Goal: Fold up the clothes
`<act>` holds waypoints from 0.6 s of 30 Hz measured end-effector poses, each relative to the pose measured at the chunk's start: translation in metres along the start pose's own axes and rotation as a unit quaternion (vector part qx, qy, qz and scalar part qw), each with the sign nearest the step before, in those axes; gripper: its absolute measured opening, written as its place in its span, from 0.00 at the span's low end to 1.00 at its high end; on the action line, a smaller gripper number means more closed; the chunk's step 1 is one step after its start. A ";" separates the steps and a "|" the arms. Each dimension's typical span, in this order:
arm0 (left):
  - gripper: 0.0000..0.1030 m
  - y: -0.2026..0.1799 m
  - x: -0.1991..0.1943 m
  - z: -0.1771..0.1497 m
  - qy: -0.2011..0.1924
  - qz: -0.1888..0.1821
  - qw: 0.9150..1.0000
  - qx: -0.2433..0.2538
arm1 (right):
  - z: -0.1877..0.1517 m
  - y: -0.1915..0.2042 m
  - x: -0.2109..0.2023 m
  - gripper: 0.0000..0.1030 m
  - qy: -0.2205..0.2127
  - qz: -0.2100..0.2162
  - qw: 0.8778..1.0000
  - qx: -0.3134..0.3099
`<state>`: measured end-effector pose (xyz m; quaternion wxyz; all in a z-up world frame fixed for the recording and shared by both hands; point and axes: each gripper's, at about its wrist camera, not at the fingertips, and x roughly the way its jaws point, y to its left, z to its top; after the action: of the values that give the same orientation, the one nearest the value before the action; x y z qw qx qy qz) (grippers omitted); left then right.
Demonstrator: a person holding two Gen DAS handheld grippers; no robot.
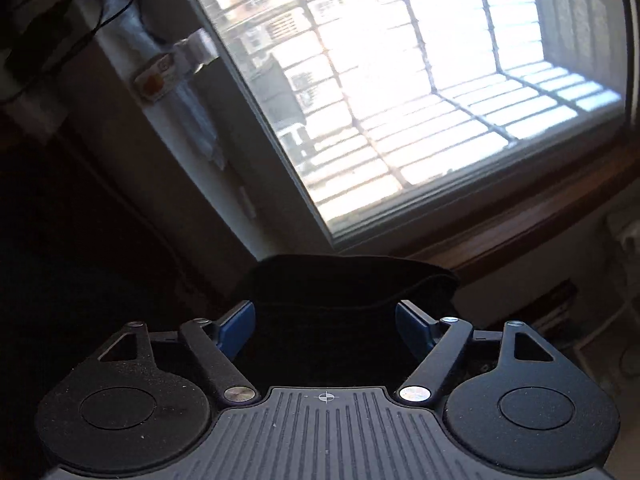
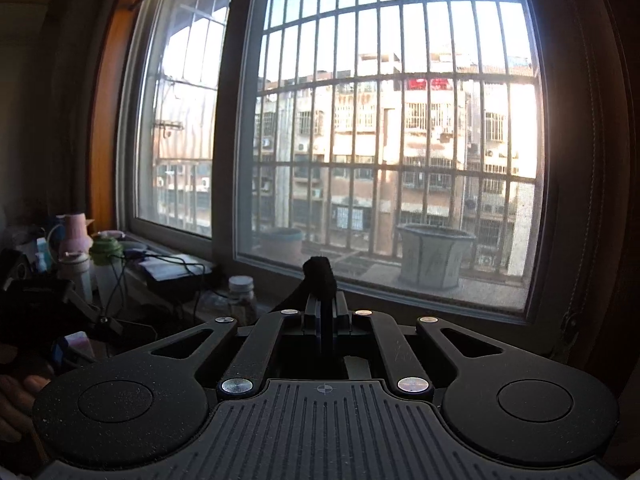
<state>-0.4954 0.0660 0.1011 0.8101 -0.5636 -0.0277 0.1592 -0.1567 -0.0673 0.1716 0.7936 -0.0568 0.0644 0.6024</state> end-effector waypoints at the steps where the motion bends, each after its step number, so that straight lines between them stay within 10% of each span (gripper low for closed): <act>1: 0.85 0.004 0.001 -0.005 -0.009 -0.005 1.000 -0.025 | -0.001 0.001 0.001 0.06 0.001 0.001 1.000 0.000; 9: 0.89 0.034 0.049 -0.008 -0.036 -0.002 0.987 -0.154 | -0.005 0.014 0.000 0.06 0.006 0.017 1.000 -0.009; 18: 0.89 0.053 0.074 0.020 -0.004 0.043 0.990 -0.133 | -0.011 0.034 -0.020 0.06 0.007 0.042 0.998 -0.042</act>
<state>-0.4420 0.1222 0.0500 0.7205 -0.6661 -0.0277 0.1909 -0.1947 -0.0790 0.1641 0.7640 -0.0915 0.0468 0.6370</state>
